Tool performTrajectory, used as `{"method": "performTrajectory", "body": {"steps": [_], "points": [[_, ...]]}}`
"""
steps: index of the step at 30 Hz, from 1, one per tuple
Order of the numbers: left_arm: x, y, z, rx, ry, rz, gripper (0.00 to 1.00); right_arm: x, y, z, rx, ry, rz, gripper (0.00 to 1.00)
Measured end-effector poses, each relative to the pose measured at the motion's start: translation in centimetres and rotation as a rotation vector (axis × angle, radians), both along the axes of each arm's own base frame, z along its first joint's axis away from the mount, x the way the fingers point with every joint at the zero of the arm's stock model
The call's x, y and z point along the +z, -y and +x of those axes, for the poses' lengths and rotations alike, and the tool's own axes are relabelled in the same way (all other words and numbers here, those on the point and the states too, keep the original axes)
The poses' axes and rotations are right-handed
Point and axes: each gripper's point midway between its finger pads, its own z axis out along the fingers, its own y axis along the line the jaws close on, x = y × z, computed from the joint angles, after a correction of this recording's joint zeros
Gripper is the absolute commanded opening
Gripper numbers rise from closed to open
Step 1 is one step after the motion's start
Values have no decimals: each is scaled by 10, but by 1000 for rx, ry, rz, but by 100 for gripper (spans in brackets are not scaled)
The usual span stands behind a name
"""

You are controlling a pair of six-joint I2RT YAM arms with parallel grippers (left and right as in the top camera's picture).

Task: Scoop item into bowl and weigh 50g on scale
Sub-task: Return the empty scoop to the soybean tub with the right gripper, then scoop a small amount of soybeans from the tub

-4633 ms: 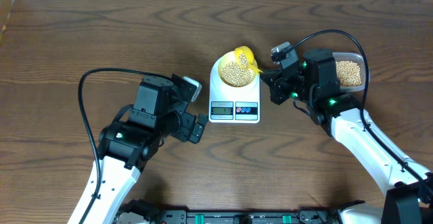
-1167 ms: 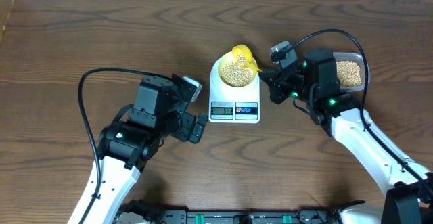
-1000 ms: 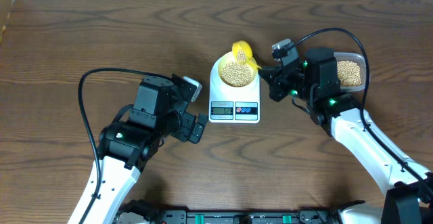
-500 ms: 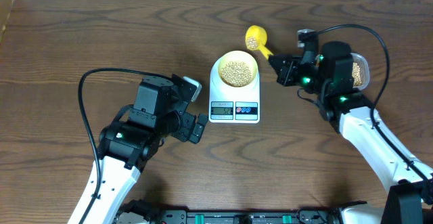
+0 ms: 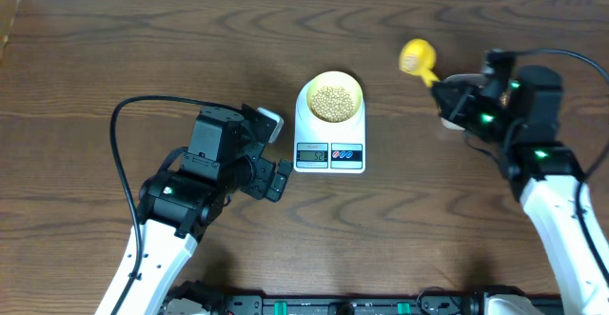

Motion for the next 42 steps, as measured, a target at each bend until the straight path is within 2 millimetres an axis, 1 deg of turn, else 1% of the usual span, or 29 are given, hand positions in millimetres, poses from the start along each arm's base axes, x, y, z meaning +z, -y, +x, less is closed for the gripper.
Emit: {"method": "performTrajectory", "body": {"steps": [2, 5, 10, 14, 22, 26, 30, 35, 38, 42], "points": [[0, 0, 0, 0, 0, 0, 98, -4, 19, -8, -57, -43, -4, 2], [0, 0, 0, 0, 0, 0, 98, -4, 39, -14, -113, -63, -15, 2], [0, 0, 0, 0, 0, 0, 98, -14, 52, -22, -109, -82, -97, 2], [0, 0, 0, 0, 0, 0, 98, -25, 64, -26, -104, -92, -213, 2], [0, 0, 0, 0, 0, 0, 98, -38, 83, -33, -74, -97, -426, 2], [0, 0, 0, 0, 0, 0, 98, -45, 96, -37, -74, -120, -547, 1], [0, 0, 0, 0, 0, 0, 98, -49, 101, -39, -55, -127, -679, 2], [0, 0, 0, 0, 0, 0, 98, -47, 105, -38, -65, -130, -835, 2], [0, 0, 0, 0, 0, 0, 98, -44, 102, -35, -58, -110, -894, 2], [0, 0, 0, 0, 0, 0, 98, -37, 95, -26, -47, -61, -935, 2]]}}
